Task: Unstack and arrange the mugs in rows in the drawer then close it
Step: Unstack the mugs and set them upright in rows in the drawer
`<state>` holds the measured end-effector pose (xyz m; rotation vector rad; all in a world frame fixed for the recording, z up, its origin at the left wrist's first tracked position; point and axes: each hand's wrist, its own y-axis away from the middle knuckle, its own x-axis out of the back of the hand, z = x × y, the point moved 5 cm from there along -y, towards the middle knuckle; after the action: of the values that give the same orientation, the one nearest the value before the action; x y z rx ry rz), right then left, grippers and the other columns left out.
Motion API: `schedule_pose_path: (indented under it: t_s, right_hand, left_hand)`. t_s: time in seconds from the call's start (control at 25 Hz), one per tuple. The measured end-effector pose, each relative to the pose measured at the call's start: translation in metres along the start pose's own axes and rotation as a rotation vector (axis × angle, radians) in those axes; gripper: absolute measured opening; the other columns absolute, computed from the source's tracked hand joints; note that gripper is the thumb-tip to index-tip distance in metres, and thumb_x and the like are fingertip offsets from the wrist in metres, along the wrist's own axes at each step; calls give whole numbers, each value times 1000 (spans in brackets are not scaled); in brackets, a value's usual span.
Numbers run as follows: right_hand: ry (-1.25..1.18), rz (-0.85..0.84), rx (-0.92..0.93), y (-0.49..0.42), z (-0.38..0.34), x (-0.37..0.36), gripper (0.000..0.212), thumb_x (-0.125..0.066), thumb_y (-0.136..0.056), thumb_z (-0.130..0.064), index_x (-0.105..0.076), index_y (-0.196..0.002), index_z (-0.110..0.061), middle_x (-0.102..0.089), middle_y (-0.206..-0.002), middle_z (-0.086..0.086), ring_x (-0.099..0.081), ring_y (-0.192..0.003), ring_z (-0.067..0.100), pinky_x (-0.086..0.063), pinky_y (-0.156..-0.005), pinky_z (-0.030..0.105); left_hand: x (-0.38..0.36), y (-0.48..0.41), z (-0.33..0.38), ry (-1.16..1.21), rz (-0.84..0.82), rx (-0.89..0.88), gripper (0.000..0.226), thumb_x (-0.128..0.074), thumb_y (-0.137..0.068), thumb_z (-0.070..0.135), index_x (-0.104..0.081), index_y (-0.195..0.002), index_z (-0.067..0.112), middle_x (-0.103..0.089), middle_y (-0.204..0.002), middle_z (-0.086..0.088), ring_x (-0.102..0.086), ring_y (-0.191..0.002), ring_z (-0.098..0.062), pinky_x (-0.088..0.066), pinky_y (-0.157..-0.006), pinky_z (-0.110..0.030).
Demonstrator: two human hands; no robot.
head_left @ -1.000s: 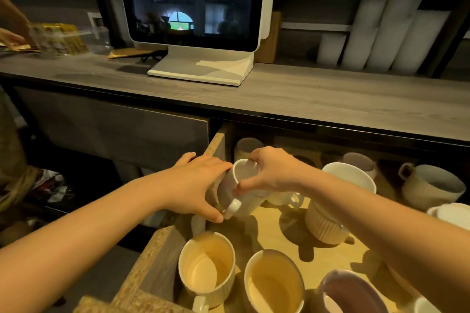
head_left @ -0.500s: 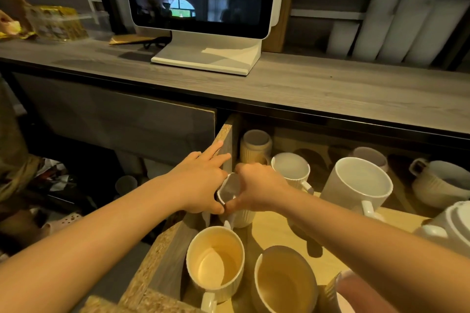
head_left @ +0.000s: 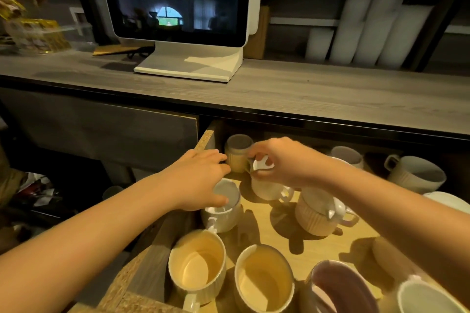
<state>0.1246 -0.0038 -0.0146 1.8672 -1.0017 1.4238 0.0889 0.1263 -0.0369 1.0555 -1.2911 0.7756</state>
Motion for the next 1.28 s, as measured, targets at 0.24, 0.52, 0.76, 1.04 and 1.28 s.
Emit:
schedule_pose_path:
  t_s: [0.24, 0.52, 0.76, 1.04, 1.28]
  right_hand:
    - [20, 6, -104, 40, 50, 47, 45, -62, -88, -27, -50, -131, -21, -59, -129, 0, -58, -113, 14, -50, -90, 24]
    - [40, -119, -291, 70, 103, 31, 76, -65, -82, -43, -26, -145, -29, -34, -150, -1, -40, -132, 19, -40, -103, 30]
    - [42, -123, -321, 66, 108, 20, 89, -70, -75, -48, -24, -147, -24, -36, -149, 1, -39, -134, 21, -39, -104, 33]
    - [76, 7, -252, 64, 96, 25, 88, -75, -67, -51, -37, -140, -21, -51, -131, 1, -51, -113, 17, -48, -82, 23]
    - [-32, 93, -153, 59, 72, 42, 79, -79, -63, -50, -46, -130, -22, -56, -114, -3, -55, -97, 13, -54, -75, 23]
  left_hand:
    - [33, -22, 60, 200, 63, -147, 60, -55, -88, 45, -33, -142, 28, -36, -148, 5, -38, -132, -13, -39, -105, -31]
    - [24, -70, 113, 382, 75, -187, 73, -63, -85, 41, -23, -144, 24, -43, -143, 0, -49, -123, -17, -43, -89, -23]
    - [11, -76, 121, 485, 130, -181, 79, -62, -86, 37, -14, -148, 25, -32, -151, 2, -40, -132, -16, -39, -97, -22]
    - [15, -70, 107, 543, 224, -175, 74, -65, -85, 35, -24, -145, 28, -42, -145, 5, -45, -129, -13, -41, -98, -24]
    - [40, -48, 78, 576, 262, -231, 71, -69, -82, 31, -31, -142, 27, -49, -136, 7, -48, -121, -7, -42, -99, -23]
